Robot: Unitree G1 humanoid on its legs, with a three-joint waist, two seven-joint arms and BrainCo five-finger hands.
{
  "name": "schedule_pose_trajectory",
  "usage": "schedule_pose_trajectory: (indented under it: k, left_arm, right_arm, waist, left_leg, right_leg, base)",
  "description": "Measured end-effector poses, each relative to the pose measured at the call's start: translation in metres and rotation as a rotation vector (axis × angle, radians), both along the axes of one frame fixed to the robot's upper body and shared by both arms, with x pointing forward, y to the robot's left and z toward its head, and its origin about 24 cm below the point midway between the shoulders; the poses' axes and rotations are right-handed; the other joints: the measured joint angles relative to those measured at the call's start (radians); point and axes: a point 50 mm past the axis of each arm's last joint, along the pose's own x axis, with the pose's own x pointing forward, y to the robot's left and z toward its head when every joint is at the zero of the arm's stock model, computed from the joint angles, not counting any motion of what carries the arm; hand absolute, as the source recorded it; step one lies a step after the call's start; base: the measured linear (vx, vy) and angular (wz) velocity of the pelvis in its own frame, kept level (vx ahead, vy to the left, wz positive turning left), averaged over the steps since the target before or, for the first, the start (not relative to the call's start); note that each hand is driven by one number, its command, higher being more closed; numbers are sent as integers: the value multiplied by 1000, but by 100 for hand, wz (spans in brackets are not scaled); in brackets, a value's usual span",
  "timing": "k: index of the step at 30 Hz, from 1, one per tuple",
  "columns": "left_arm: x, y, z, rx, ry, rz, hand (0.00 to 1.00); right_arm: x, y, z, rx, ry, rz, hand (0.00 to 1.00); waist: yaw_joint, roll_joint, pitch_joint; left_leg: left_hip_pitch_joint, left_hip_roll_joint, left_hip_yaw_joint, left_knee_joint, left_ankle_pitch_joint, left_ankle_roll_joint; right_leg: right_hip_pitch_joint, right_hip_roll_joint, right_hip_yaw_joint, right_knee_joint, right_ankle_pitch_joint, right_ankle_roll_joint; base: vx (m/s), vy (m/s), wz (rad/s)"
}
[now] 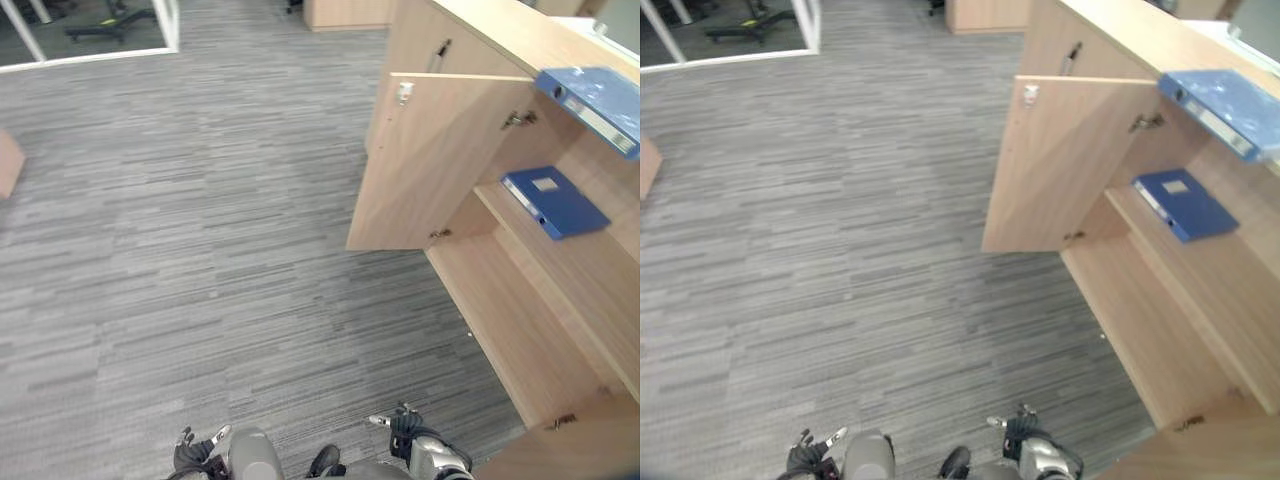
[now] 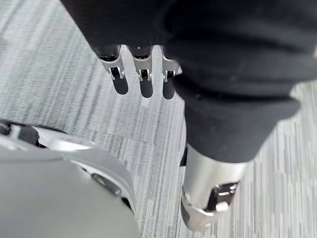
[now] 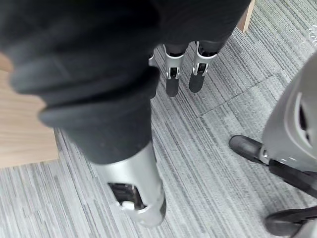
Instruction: Walk over to the cabinet, pick up the folder, carry it to the office cabinet, place the folder inside the office cabinet, then close the office cabinet door
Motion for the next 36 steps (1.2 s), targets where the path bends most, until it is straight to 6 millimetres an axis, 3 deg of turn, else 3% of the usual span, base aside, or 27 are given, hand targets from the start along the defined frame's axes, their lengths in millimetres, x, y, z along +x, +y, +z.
schedule_pose_trajectory:
  k: [2, 3, 5, 6, 7, 8, 9, 10, 12, 13, 16, 20, 21, 22, 24, 26, 28, 29, 30, 31, 32, 33, 34, 36]
  left_arm:
    - [3, -1, 2, 5, -12, -12, 0]
    - [5, -1, 2, 10, -16, -20, 0]
    - [2, 0, 2, 11, -8, -13, 0]
    - [2, 0, 2, 11, -8, -13, 0]
    - [2, 0, 1, 9, -9, -8, 0]
    - [3, 1, 2, 10, -14, 1, 0]
    - [5, 5, 4, 18, -21, 8, 0]
    - [1, 8, 2, 17, -6, 25, 0]
    - [-6, 9, 0, 10, 10, 51, 0]
    - [-18, 4, -4, -7, 37, 66, 0]
    - [-25, 4, -7, -18, 66, 74, 0]
    - [-39, 2, -11, -35, 97, 102, 0]
    - [-41, 4, -11, -28, 107, 92, 0]
    - [-42, 5, -11, -23, 113, 80, 0]
    - [-45, 5, -12, -22, 125, 74, 0]
    - [-48, 4, -13, -23, 142, 71, 0]
    - [-49, 4, -13, -22, 147, 66, 0]
    - [-48, 3, -13, -23, 147, 62, 0]
    - [-48, 3, -13, -23, 146, 62, 0]
    - [-48, 6, -12, -15, 143, 60, 0]
    - [-48, 7, -12, -10, 144, 58, 0]
    - [-49, 4, -13, -14, 158, 45, 0]
    - [-50, -1, -14, -20, 165, 34, 0]
    - [-45, -1, -13, -13, 157, 19, 0]
  right_arm:
    - [0, -4, 0, -12, -1, 0, 0]
    - [0, -7, 1, -20, -1, -1, 0]
    - [-1, -8, 0, -24, 3, -2, 0]
    - [-1, -8, 0, -23, 3, -2, 0]
    - [-1, -6, 0, -16, 2, -7, 0]
    - [-1, -4, 0, -8, 1, -13, 0]
    - [1, 3, 0, 12, -3, -13, 0]
    - [1, 12, 0, 35, -4, -10, 0]
    - [-1, 19, -1, 52, 2, -9, 0]
    - [-10, 15, -4, 46, 24, -17, 0]
    - [-11, 13, -5, 43, 28, -21, 0]
    - [-22, 2, -8, 37, 54, -81, 0]
    - [-29, 0, -10, 37, 65, -101, 0]
    - [-30, -5, -9, 27, 55, -111, 0]
    - [-26, -10, -7, 13, 36, -113, 0]
    - [-21, -9, -5, 14, 19, -112, 0]
    - [-19, -9, -4, 16, 12, -118, 0]
    - [-17, -8, -4, 22, 6, -122, 0]
    - [-16, -7, -4, 25, 4, -125, 0]
    - [-17, -4, -4, 39, 9, -135, 0]
    - [-19, -4, -5, 43, 15, -140, 0]
    - [-23, -7, -7, 40, 25, -157, 0]
    - [-22, -11, -6, 38, 15, -178, 0]
    - [-21, -12, -5, 40, 11, -190, 0]
  waist:
    - [2, -1, 4]
    - [4, -3, 12]
    - [8, -9, 16]
    - [9, -9, 16]
    - [16, -8, 17]
    - [19, -20, 26]
    - [19, -41, 40]
    - [24, -46, 41]
    - [40, -52, 38]
    - [44, -35, 4]
    - [38, -43, -16]
    - [29, -35, -19]
    - [15, -38, -21]
    - [4, -39, -22]
    - [-16, -34, -24]
    - [-26, -29, -22]
    - [-28, -27, -16]
    - [-31, -22, -12]
    - [-32, -22, -12]
    - [-29, -33, -11]
    - [-25, -43, -10]
    - [-15, -39, -10]
    - [-22, -17, -19]
    - [-29, -15, -15]
  left_leg:
    - [-12, -51, -51, -225, 25, -13]
    - [-13, -81, -101, -354, 72, -15]
    - [14, -119, -155, -531, 242, -42]
    - [21, -125, -159, -547, 291, -40]
    - [48, -140, -163, -581, 408, -11]
    - [54, -151, -149, -576, 407, 2]
    - [59, -159, -141, -560, 398, 15]
    - [59, -162, -135, -509, 363, 25]
    - [35, -182, -130, -378, 293, 33]
    - [60, -197, -161, -444, 277, 33]
    - [80, -246, -134, -498, 247, 66]
    - [198, -325, -75, -595, 231, 128]
    - [248, -358, -73, -617, 223, 149]
    - [293, -389, -74, -635, 214, 165]
    - [356, -410, -82, -660, 206, 179]
    - [404, -399, -81, -688, 206, 179]
    - [446, -372, -66, -703, 201, 173]
    - [467, -340, -53, -703, 191, 161]
    - [469, -334, -50, -703, 189, 157]
    - [481, -322, -32, -703, 160, 142]
    - [482, -330, -20, -703, 148, 136]
    - [501, -327, 6, -699, 124, 125]
    - [490, -302, 26, -680, 104, 108]
    - [492, -284, 42, -676, 91, 92]
  right_leg:
    - [34, -16, 43, -20, -2, 23]
    - [62, -29, 66, -35, -2, 44]
    - [106, -54, 112, -60, 0, 91]
    - [111, -58, 119, -69, 2, 102]
    - [113, -71, 137, -75, 5, 126]
    - [116, -87, 145, -77, 9, 136]
    - [120, -106, 154, -80, 30, 169]
    - [136, -115, 173, -92, 72, 193]
    - [173, -150, 211, -98, 113, 202]
    - [177, -157, 227, -102, 114, 205]
    - [133, -224, 232, -75, 119, 218]
    - [13, -365, 280, 259, 102, 224]
    - [-55, -436, 274, 472, 103, 168]
    - [-120, -498, 268, 676, 124, 88]
    - [-184, -545, 221, 855, 105, 44]
    - [-219, -518, 157, 887, 51, 73]
    - [-234, -472, 55, 816, -5, 88]
    - [-233, -409, -28, 655, -20, 103]
    - [-231, -397, -46, 616, -19, 104]
    - [-219, -350, -170, 383, 32, 87]
    - [-216, -338, -201, 310, 84, 67]
    - [-211, -320, -222, 254, 123, -7]
    - [-218, -286, -220, 234, 120, -7]
    - [-223, -265, -230, 235, 83, -5]
  base:
    - [234, 99, -68]
    - [324, 179, -59]
    - [395, 232, -55]
    - [460, 266, -42]
    - [321, 183, -30]
    - [306, 181, -30]
    - [265, 164, -34]
    - [374, 253, -43]
    - [250, 247, -50]
    - [142, 223, -52]
    - [188, 222, -36]
    - [189, 300, -28]
    - [214, 338, 10]
    - [181, 252, 17]
    - [194, 175, 14]
    - [166, 45, -3]
    - [143, -68, -22]
    - [109, -76, -21]
    - [119, -110, -34]
    - [69, -109, -33]
    - [96, -171, -64]
    - [99, -166, -70]
    - [97, -135, -65]
    - [160, -169, -37]
